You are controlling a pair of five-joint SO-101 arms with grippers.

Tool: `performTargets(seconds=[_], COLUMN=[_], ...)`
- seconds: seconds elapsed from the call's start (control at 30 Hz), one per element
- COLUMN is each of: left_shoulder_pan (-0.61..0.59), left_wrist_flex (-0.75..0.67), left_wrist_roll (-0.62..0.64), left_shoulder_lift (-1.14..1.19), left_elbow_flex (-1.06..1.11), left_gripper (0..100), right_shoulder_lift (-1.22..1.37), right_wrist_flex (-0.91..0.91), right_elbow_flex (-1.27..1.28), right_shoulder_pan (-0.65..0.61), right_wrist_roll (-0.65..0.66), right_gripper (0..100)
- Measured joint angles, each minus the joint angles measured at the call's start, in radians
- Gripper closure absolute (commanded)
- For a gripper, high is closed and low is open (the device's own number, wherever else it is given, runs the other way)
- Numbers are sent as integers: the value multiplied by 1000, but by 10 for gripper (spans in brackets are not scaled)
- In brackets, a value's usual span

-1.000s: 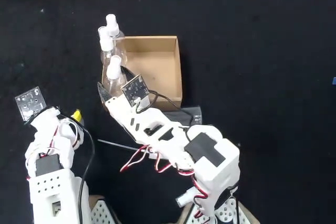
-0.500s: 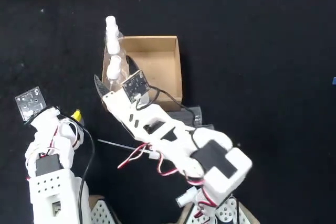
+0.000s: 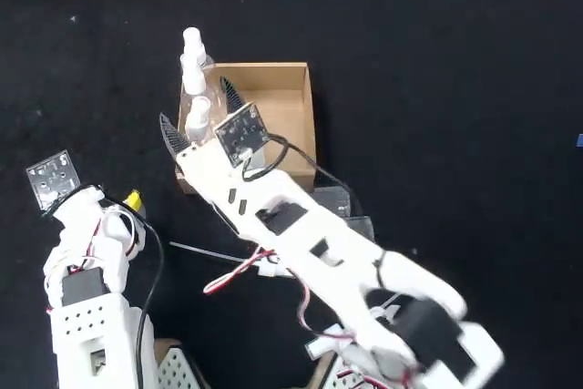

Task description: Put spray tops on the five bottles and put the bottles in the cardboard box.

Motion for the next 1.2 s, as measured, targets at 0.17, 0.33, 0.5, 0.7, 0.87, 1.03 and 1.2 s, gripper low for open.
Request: performTargets(seconds=[0.17, 0.33, 0.5, 0.7, 0.87, 1.03, 1.2], left_shoulder_pan=[8, 8, 8, 8, 8, 8, 8], left_wrist_flex=[0, 0, 0, 0, 0, 0, 0], left_wrist_roll=[0, 0, 0, 0, 0, 0, 0], left_shoulder_lift=[0, 0, 0, 0, 0, 0, 0], left_elbow_flex=[0, 0, 0, 0, 0, 0, 0], left_gripper=[798, 798, 798, 798, 798, 798, 798], right_shoulder_lift=[-235, -434, -585, -652, -655, -655, -655], right_wrist_flex=[318, 680, 1057, 1479, 1702, 1872, 1946], right_elbow_flex=[-101, -226, -344, -397, -397, -379, -198], right_shoulder_pan=[20, 127, 330, 575, 600, 600, 562], right_wrist_roll=[-2, -2, -2, 49, 368, 635, 934], right_gripper=[652, 656, 798, 840, 770, 762, 763])
